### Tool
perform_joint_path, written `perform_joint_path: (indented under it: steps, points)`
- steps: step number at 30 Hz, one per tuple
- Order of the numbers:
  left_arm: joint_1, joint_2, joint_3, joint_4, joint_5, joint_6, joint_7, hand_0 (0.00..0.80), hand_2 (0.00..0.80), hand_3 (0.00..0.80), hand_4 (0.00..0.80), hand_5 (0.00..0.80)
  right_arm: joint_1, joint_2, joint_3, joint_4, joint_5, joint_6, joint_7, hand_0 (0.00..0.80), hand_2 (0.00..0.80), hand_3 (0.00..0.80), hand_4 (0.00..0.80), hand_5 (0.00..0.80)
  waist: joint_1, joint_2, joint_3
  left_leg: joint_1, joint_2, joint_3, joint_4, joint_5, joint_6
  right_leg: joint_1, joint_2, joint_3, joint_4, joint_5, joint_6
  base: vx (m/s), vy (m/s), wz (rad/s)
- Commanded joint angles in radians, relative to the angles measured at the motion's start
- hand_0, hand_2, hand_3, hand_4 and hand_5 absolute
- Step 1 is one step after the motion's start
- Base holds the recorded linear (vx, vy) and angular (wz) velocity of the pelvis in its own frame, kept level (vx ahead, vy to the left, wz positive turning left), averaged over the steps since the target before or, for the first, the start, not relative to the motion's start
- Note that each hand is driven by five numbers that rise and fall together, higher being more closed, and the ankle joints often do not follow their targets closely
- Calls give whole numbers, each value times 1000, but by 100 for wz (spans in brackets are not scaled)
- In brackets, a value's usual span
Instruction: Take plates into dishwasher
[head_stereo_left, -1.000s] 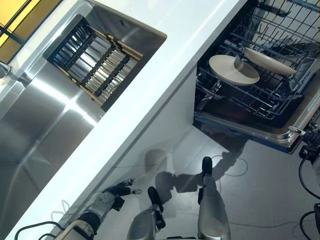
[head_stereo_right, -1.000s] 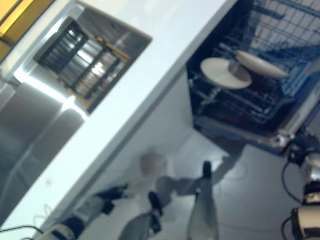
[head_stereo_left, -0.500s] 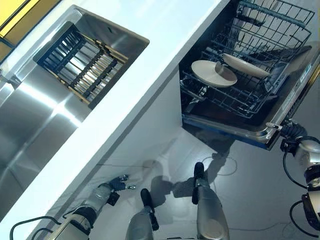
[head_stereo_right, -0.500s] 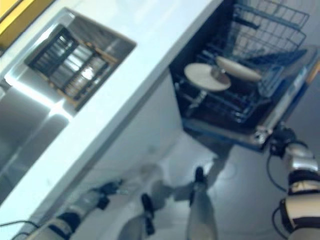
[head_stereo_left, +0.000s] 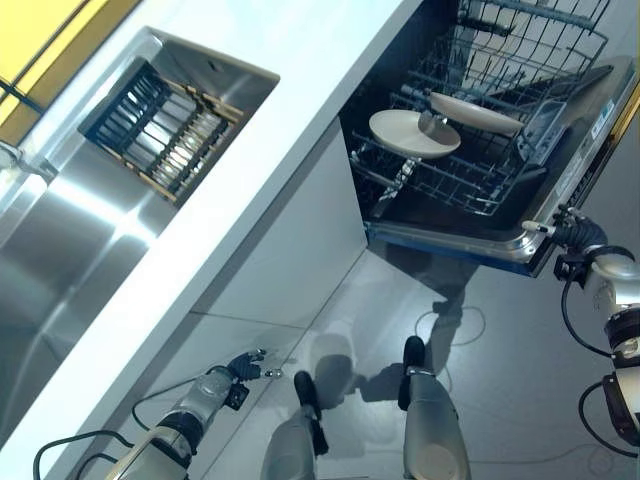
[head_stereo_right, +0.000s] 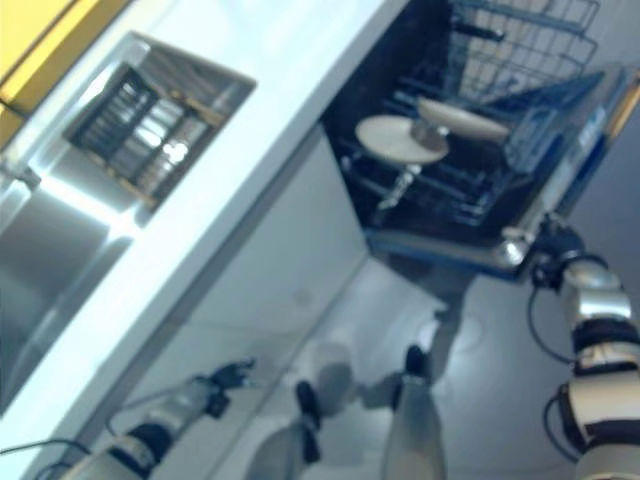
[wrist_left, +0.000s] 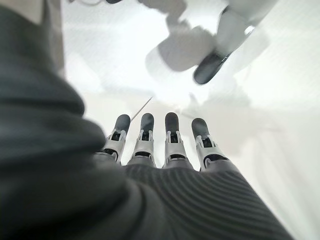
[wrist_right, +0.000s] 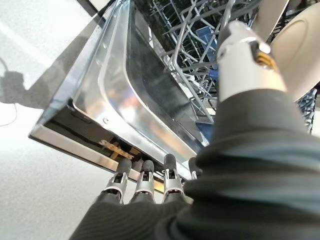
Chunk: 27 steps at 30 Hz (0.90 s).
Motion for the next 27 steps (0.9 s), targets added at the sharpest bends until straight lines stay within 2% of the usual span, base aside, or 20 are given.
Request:
perform_joint_path:
  steps: [1,5,12,16,21,27]
  points:
    - [-41,45,-39,-19,17,-2,3,0,0,0,0,0,-184,214,81,-136,52,-70,143,0,0,0,0,0,70,-44,27,-20,-101,44,92,5,27,139,-114,94,-115,29,119,46,25,-18]
    - [-35,39,-38,-18,15,1,6,0,0,0,0,0,-177,229,84,-159,59,-81,135,0,0,0,0,0,74,-47,30,-17,-101,42,89,7,27,144,-117,89,-114,29,120,49,18,-14]
    - [-28,35,-42,-23,17,8,12,0,0,0,0,0,-167,243,84,-195,91,-117,130,0,0,0,0,0,85,-57,34,-14,-99,37,88,9,28,151,-121,75,-113,32,122,47,-7,37]
    - [-20,34,-45,-27,16,10,14,0,0,0,0,0,-166,251,88,-226,107,-131,128,0,0,0,0,0,90,-60,36,-15,-99,33,96,5,29,153,-123,72,-107,30,121,50,-3,66]
    - [-14,34,-44,-29,17,14,13,0,0,0,0,0,-166,258,93,-236,92,-139,117,0,0,0,0,0,95,-66,36,-15,-93,31,114,-1,29,160,-125,67,-100,27,120,62,-8,20]
    - [12,29,-31,-37,20,13,33,0,0,0,0,0,-133,249,68,-300,45,-211,-62,0,0,0,0,0,86,-87,41,-8,-85,24,112,-1,29,172,-107,77,-107,27,114,37,-6,3]
